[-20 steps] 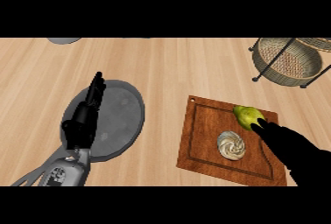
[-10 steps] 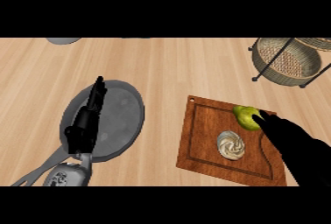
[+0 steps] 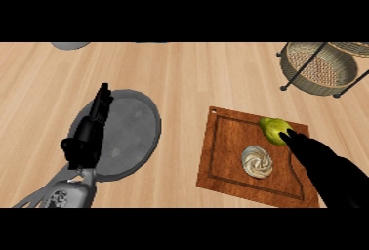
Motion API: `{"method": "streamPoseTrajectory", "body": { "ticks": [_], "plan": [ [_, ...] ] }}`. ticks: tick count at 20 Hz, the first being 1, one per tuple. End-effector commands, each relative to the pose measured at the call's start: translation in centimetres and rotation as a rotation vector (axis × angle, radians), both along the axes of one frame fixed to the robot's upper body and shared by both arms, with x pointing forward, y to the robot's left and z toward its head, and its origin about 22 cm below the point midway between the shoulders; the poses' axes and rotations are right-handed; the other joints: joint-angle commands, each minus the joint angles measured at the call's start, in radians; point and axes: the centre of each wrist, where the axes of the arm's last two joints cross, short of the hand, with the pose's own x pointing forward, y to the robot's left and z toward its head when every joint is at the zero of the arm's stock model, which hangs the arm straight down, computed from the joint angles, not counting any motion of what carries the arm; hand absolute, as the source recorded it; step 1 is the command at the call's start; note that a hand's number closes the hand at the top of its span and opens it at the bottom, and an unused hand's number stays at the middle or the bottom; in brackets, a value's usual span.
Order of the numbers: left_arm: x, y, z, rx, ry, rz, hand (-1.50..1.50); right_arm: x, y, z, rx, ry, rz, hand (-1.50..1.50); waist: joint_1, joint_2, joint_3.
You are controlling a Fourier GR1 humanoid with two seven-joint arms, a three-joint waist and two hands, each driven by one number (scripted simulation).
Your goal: Pick the cupcake from the cutting board and place it in the tiered basket
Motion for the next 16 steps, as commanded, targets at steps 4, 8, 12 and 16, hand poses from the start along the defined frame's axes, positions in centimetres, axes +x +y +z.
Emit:
{"method": "streamPoseTrajectory", "body": {
  "ticks": [4, 8, 12, 16],
  "plan": [
    [-1.7, -1.9, 0.9, -0.011, 0.002, -0.017, 0.0, -0.4, -0.5, -0.9, 0.016, 0.011, 0.028, -1.5, 0.0, -0.001, 0.0],
    [0.8, -0.8, 0.9, 0.008, 0.001, 0.014, 0.0, 2.4, -0.7, -2.7, 0.031, -0.002, 0.045, -1.5, 0.001, 0.001, 0.0],
    [-0.8, -0.8, -0.4, 0.005, 0.011, -0.017, 0.0, 3.4, 0.7, -2.5, 0.045, 0.036, 0.04, -1.5, 0.004, 0.001, 0.0],
    [0.8, -0.8, -0.1, -0.019, 0.012, -0.001, 0.0, 2.1, 1.2, -3.1, 0.04, 0.059, 0.03, -1.5, 0.0, 0.001, 0.0]
  ]
}}
